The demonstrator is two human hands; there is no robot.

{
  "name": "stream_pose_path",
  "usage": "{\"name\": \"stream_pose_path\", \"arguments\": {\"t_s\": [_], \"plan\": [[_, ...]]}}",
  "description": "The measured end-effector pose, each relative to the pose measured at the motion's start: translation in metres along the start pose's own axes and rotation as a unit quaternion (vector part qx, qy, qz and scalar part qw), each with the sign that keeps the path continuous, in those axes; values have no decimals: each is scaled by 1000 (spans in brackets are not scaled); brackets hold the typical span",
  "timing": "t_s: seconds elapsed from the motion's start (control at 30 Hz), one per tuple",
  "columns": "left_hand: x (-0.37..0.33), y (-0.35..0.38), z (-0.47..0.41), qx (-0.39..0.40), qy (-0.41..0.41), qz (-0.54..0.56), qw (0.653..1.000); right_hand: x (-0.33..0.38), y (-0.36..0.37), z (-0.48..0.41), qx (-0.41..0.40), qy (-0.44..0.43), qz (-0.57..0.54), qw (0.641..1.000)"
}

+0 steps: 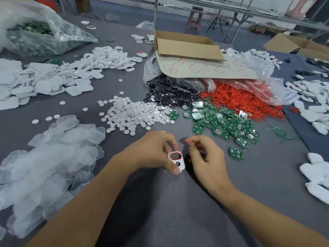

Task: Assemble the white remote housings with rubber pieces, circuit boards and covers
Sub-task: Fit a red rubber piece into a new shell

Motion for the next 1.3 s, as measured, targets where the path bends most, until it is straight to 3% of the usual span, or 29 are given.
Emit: {"name": "stream_pose_path", "arguments": {"t_s": [0.13, 0.33, 0.7, 0.93, 1.07, 1.2, 1.3], "plan": [[-1, 0, -1, -4, 7, -14, 1000, 20, 8, 8, 34, -117, 55, 991], [1, 0, -2, 3, 14, -4, 1000, 26, 14, 17, 59, -180, 84, 978], [1, 2, -1, 29, 33, 33, 999, 24, 15, 16, 91, -190, 65, 975], [4, -8, 2, 69, 14, 203, 977, 13, 9, 6, 34, -152, 67, 986], [1, -11, 2, 39, 13, 256, 966, 11, 8, 6, 49, -108, 46, 992], [-8, -9, -2, -71, 49, 125, 988, 6, 7, 6, 71, -29, -45, 996], [-14, -7, -3, -125, 78, 32, 989, 6, 6, 2, 46, -19, -22, 999]]}}
Point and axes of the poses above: each hand's wrist, its own z-axis away from the middle knuckle, its own y-axis out of the palm, x = y × z, the point moved 7 cm from there along -z, towards the middle knuckle, and after that the axes turned 2 degrees about z, right-handed, at the moved point
